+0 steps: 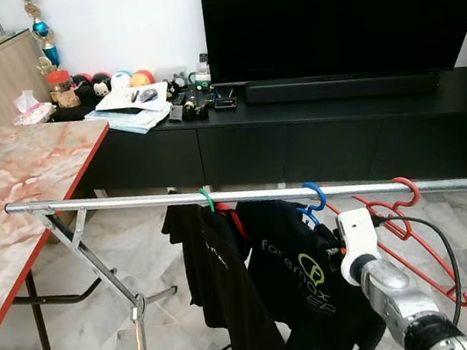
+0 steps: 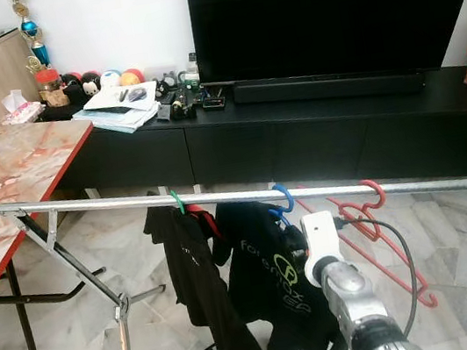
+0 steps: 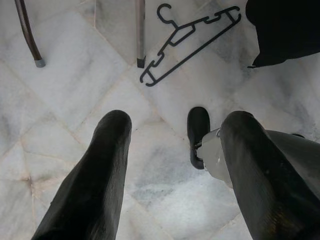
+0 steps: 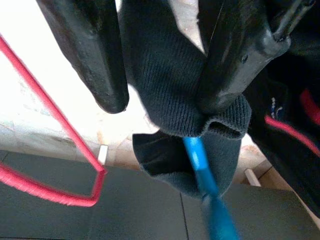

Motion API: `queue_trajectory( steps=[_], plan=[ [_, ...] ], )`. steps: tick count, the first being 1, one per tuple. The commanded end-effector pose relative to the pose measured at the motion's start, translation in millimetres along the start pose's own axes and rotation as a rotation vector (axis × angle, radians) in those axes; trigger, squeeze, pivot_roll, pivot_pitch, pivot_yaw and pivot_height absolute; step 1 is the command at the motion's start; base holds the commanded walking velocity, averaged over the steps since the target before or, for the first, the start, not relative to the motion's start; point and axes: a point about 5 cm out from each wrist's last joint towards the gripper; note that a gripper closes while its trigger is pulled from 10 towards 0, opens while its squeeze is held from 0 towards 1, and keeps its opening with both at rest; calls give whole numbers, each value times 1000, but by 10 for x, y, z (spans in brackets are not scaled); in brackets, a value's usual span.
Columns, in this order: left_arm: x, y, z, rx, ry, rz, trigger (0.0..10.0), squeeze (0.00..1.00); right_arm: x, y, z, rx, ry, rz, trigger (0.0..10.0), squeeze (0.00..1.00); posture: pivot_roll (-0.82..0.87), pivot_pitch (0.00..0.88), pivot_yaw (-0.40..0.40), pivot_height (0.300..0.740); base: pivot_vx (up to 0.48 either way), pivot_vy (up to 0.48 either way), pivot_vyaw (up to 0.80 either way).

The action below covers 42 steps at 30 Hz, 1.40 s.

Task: Hang hanger

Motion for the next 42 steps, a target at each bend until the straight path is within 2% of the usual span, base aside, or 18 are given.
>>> queue_trajectory(
  steps=[1,5,11,17,23,24,25,26,27,42],
  plan=[
    [-7,18,-31,6,20,4,10000,0,11,-40,34,21,-4,-17,10000,0,123,0,-39,740,0,0,0],
    [-7,18,-33,4,20,3,10000,0,35,-9,67,101,-7,8,10000,0,135,0,-39,740,0,0,0],
    [-11,28,-40,5,23,4,10000,0,58,43,54,86,35,11,10000,0,140,0,-37,740,0,0,0],
    [-14,31,-49,18,34,-5,10000,0,64,176,-19,136,76,78,10000,0,154,0,-36,740,0,0,0],
    [-15,33,-50,24,35,-6,10000,0,63,167,-22,138,71,56,10000,0,149,1,-32,740,0,0,0],
    [-14,32,-50,26,36,-6,10000,0,61,150,-21,139,65,43,4902,0,150,1,-32,740,0,0,0],
    [-14,32,-49,27,36,-7,10000,0,60,142,-22,140,64,38,2314,0,150,1,-32,740,0,0,0],
    [-14,31,-49,28,36,-7,10000,0,59,137,-22,141,64,35,2314,0,149,1,-32,740,0,0,0],
    [-14,31,-48,28,36,-8,10000,0,57,133,-25,142,64,35,0,0,149,1,-33,740,0,0,0],
    [-11,15,-53,24,41,-19,10000,0,11,124,-183,146,113,1,0,0,139,0,-31,740,0,0,0]
  ],
)
Point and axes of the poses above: a point about 5 cm out from each wrist's last joint towards the gripper, its own x axis pointing out of the wrist towards the gripper, its own z axis along the axis of the wrist's last joint, y = z × x, and after that the axes turned 12 degrees about -x, right-handed
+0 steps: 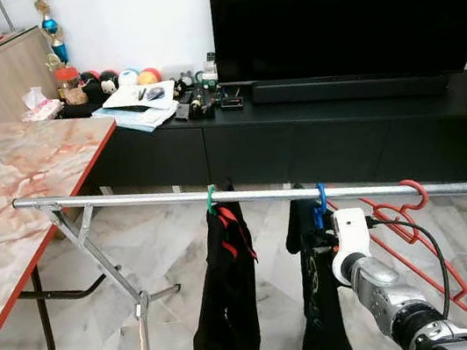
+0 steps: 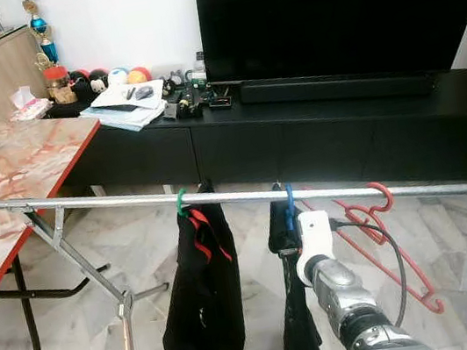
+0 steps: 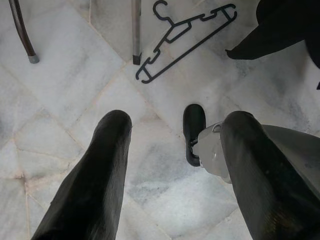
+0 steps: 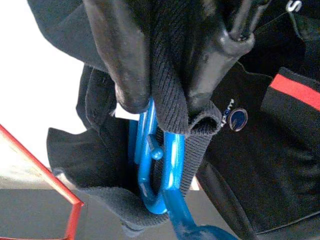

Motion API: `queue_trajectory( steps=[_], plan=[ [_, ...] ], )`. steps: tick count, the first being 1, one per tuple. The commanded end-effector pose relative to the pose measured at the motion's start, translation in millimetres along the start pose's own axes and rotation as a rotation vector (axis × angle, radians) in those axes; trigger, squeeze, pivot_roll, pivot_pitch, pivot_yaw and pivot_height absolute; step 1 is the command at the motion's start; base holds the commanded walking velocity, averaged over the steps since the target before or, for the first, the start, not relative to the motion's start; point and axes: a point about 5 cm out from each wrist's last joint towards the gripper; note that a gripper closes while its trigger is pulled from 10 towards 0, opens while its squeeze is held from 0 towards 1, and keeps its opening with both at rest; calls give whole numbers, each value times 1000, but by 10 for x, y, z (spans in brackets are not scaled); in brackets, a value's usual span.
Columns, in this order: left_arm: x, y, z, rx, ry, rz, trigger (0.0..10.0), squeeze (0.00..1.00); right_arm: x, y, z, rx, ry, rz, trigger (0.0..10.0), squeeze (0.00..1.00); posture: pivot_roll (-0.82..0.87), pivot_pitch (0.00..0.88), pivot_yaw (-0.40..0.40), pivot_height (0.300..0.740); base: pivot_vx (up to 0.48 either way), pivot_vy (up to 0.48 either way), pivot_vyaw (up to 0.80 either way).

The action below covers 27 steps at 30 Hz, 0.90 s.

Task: Hang hanger

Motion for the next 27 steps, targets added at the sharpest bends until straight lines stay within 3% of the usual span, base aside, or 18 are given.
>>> queue_trajectory(
  steps=[1,12,21,27],
  plan=[
    [-11,28,-44,12,32,5,10000,0,-28,-30,-120,12,37,-13,0,0,137,0,-30,740,0,0,0],
    [-7,3,-61,10,39,-7,10000,0,-67,-142,-144,16,4,-69,0,0,119,0,-36,740,0,0,0],
    [0,-17,-57,5,27,1,10000,0,-141,-256,76,-25,-239,-143,0,0,95,0,-46,740,0,0,0],
    [2,-26,-56,8,30,-4,10000,0,-257,-244,31,-30,-344,-128,0,0,76,0,-43,740,0,0,0]
  ],
)
Point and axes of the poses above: a point about 5 cm out from each wrist's last joint towards the gripper, its own x axis pointing out of the wrist towards the gripper, its own z axis along the axis of the wrist's last joint, y = z × x, and after that the axes turned 12 degrees about -x, right-handed
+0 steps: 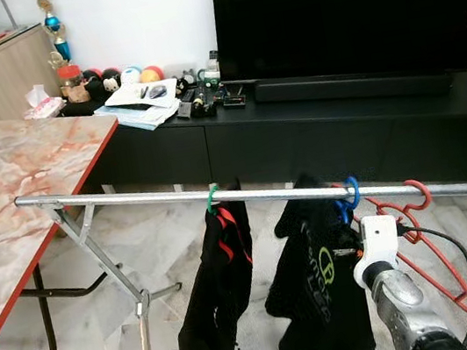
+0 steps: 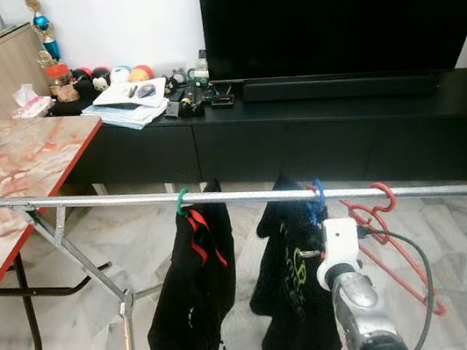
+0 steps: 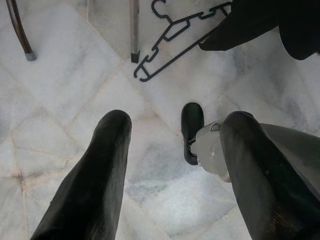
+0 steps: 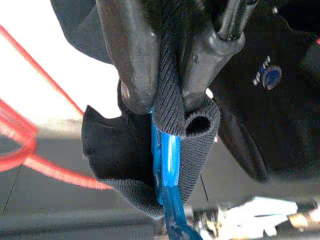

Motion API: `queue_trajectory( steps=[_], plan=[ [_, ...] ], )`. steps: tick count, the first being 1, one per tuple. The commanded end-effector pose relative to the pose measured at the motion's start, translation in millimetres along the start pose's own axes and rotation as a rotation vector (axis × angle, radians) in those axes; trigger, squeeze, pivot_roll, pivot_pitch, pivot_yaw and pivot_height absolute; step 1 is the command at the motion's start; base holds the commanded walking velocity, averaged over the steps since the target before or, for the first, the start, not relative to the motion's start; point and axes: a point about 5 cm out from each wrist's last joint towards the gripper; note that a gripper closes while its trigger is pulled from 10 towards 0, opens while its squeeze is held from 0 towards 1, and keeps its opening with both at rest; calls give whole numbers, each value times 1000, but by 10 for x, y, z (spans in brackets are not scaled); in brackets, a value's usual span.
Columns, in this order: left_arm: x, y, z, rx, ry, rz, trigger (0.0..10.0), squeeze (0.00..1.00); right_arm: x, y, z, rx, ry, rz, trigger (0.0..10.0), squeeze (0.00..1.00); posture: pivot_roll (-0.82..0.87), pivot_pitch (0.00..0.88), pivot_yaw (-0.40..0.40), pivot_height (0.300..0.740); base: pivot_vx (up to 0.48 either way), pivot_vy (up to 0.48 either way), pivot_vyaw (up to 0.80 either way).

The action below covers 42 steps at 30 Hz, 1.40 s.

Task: Hang hanger

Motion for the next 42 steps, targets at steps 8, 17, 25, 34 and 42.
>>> queue_trajectory(
  steps=[8,17,25,34,42],
  plan=[
    [3,-17,-33,4,22,-4,10000,0,-196,46,-152,-93,-16,107,0,0,64,0,-54,740,0,0,0],
    [9,-32,-15,-12,12,-9,10000,0,-359,5,-504,-74,156,59,10000,0,70,0,-54,740,0,0,0],
    [7,-25,-16,-17,13,-9,10000,0,-348,54,-528,18,172,21,10000,0,87,0,-46,740,0,0,0],
    [-3,14,-19,-4,18,4,10000,0,-291,75,-473,30,160,4,10000,0,93,0,-20,740,-329,0,0],
    [-21,47,-78,0,33,17,10000,0,-295,67,-452,39,142,-2,10000,0,90,0,-17,740,-339,0,0]
  ],
)
Point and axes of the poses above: a point about 5 cm out from each wrist's last joint towards the gripper, its own x axis pointing out of the wrist towards the gripper, its own z axis along the axis of the wrist's last joint, y = z × x, and after that the axes turned 12 degrees about -x, right-handed
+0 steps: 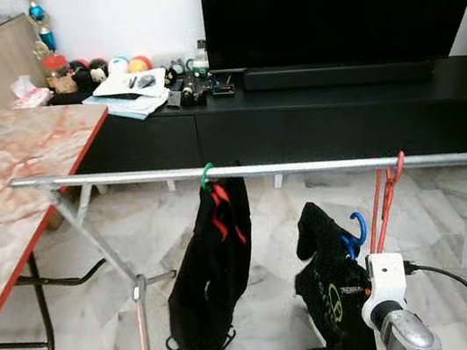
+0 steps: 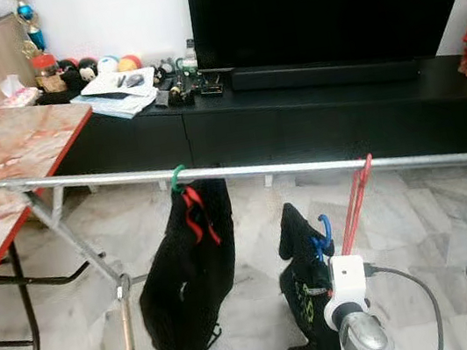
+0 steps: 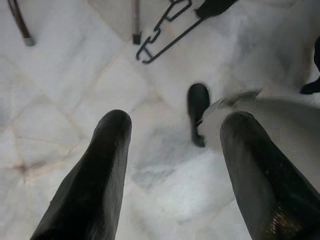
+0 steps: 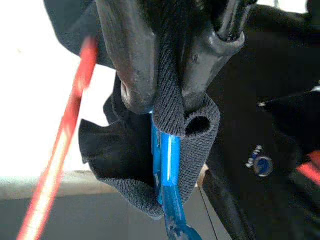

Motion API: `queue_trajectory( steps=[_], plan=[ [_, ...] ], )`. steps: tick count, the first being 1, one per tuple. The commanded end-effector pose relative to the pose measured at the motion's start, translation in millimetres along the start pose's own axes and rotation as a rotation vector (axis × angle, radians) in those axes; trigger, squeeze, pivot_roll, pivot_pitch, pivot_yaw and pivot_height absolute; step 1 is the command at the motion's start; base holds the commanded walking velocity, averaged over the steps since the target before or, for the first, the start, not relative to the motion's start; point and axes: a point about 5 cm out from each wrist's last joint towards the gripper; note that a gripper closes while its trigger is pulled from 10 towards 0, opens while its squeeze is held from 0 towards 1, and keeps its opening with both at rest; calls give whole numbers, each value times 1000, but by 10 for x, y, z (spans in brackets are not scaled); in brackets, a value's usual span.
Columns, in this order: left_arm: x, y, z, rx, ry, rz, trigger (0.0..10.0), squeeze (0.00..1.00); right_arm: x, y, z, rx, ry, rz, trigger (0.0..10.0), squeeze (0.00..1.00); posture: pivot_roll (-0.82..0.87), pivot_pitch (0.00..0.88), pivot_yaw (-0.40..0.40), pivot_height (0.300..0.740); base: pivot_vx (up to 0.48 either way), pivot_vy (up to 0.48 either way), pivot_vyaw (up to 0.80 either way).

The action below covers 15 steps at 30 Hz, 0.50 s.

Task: Hang hanger

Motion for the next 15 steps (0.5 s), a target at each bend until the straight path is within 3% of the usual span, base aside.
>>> queue_trajectory(
  steps=[1,8,15],
  plan=[
    [-13,43,-33,9,21,17,10000,0,1,-26,43,7,-28,-12,10000,0,91,0,-17,740,-341,0,0],
    [-28,53,-99,0,27,23,10000,0,5,-45,65,1,-33,-11,10000,0,104,0,-17,740,-337,0,0],
    [-32,16,-155,1,17,14,10000,0,30,-164,170,-35,-38,-29,10000,0,101,0,-20,740,-337,0,0]
  ],
)
Point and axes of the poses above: a point about 5 cm out from each wrist's last joint towards the gripper, its own x axis pointing out of the wrist towards the gripper, its own z axis along the axis of the wrist's last joint, y = z × x, and after that the axes turned 12 degrees about -x, right-handed
